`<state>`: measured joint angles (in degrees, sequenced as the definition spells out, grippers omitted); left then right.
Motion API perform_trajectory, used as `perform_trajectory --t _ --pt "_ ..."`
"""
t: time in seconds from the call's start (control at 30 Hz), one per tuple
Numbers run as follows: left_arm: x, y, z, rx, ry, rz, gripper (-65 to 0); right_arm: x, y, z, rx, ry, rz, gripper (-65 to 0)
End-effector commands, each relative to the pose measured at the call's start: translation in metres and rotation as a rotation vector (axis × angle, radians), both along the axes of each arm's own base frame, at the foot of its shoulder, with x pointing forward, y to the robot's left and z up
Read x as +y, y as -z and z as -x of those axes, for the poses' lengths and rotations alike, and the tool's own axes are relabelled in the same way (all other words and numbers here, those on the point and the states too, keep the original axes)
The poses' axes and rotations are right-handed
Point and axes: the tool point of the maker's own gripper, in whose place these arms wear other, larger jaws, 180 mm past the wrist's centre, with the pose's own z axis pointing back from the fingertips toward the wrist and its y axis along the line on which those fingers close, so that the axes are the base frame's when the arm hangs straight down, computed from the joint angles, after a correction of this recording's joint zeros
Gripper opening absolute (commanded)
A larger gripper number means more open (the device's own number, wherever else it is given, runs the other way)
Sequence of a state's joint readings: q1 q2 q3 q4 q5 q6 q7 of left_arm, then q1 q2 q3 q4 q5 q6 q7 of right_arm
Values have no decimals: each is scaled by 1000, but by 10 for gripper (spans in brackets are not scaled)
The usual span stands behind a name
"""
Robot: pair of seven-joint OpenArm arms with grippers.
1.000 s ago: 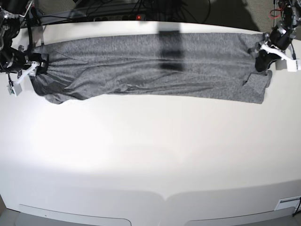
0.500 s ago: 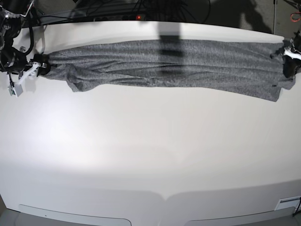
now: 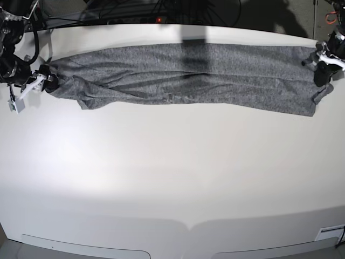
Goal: Fold the T-shirt properly
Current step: 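Pull the shirt end with the left gripper to straighten the strip, then lift the shirt end with the left gripper and fold it inward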
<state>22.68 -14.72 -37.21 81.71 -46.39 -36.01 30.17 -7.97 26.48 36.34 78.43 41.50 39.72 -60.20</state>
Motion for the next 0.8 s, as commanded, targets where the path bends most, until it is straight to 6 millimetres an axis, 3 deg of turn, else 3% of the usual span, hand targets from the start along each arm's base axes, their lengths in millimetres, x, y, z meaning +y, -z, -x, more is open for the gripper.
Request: perform_trajectory --t 0.0,0.2,0.4,0.6,0.77 --pt "6 -14 -7 -54 -8 -10 -650 -6 -21 -14 -73 -6 -5 -336" --pt "0 -11 -6 -57 -11 7 -650 5 -64 -31 -194 -45 -173 -335" --pt "-12 -15 -8 -86 44 19 -650 1 -107 -41 -270 -99 -240 -335" --pt "-43 -11 -18 -91 115 73 -650 -1 -111 -44 -257 -118 -224 -335" --pt "-62 -29 -26 -134 160 148 -650 -1 -111 -44 -257 -118 -223 -336"
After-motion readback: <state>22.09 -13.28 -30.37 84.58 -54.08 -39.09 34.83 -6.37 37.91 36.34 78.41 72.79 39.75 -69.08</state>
